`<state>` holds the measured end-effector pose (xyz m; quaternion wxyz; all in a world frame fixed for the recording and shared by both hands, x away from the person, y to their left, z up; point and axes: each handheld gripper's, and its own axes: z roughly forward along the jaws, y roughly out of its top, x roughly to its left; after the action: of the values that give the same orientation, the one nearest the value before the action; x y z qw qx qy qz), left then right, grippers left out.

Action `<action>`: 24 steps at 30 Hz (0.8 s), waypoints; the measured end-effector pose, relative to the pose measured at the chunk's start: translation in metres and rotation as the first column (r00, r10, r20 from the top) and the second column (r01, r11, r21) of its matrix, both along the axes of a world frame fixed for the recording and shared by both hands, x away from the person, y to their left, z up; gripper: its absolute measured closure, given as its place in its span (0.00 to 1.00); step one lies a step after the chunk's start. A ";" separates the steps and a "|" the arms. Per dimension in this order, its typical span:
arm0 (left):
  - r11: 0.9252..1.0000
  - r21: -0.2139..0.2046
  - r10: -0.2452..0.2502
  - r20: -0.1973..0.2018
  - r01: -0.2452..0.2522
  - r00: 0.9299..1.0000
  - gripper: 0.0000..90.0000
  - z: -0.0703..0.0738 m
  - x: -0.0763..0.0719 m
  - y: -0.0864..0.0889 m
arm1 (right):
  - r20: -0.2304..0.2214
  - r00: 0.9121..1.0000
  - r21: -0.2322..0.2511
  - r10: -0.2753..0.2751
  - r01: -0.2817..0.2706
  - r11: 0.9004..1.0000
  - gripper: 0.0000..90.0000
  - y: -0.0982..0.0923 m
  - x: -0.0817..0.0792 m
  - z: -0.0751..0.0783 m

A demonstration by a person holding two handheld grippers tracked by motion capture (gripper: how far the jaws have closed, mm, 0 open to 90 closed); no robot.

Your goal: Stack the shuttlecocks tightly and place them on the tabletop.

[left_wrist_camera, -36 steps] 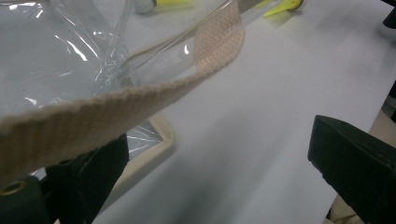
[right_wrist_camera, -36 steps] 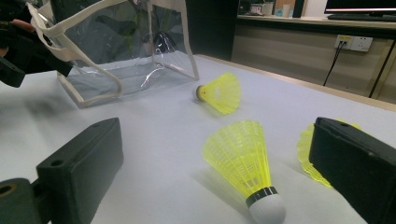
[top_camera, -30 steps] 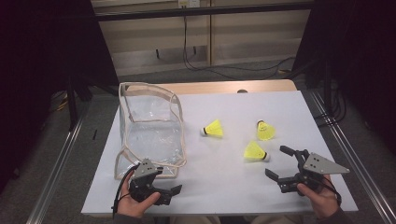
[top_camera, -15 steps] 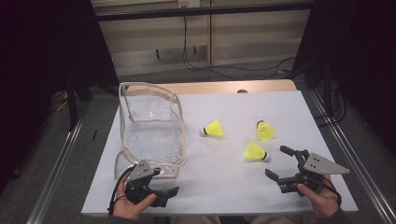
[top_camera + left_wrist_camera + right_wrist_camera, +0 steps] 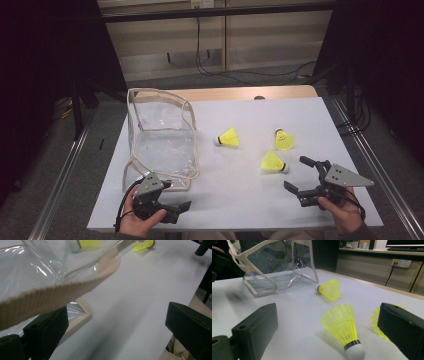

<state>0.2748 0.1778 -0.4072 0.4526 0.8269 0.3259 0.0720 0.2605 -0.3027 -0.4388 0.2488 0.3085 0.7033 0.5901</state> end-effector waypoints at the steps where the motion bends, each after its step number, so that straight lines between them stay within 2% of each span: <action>1: 1.000 -0.002 -0.003 -0.001 0.003 1.000 0.05 0.001 0.000 0.001 | 0.000 1.000 0.001 0.001 -0.001 1.000 0.03 0.000 0.000 0.000; 9: 0.998 -0.016 0.055 -0.010 -0.055 0.998 0.05 -0.001 0.004 0.016 | -0.001 1.000 -0.001 0.004 -0.004 1.000 0.03 0.000 0.000 0.000; 18: 0.998 -0.017 0.065 -0.002 -0.065 0.998 0.05 -0.006 0.009 0.026 | 0.000 1.000 -0.002 0.004 -0.004 1.000 0.03 0.001 0.000 0.000; 21: 0.996 -0.018 0.089 -0.006 -0.089 0.996 0.05 -0.008 0.012 0.031 | 0.003 1.000 -0.004 0.004 -0.004 1.000 0.03 0.001 0.001 0.000; 24: 0.996 -0.033 0.087 -0.006 -0.087 0.996 0.05 -0.009 0.013 0.034 | 0.000 1.000 -0.005 0.003 -0.003 1.000 0.03 0.001 0.000 0.000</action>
<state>0.2879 0.2121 -0.4158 0.4621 0.8044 0.3637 0.0843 0.2610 -0.3015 -0.4391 0.2485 0.3069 0.7052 0.5888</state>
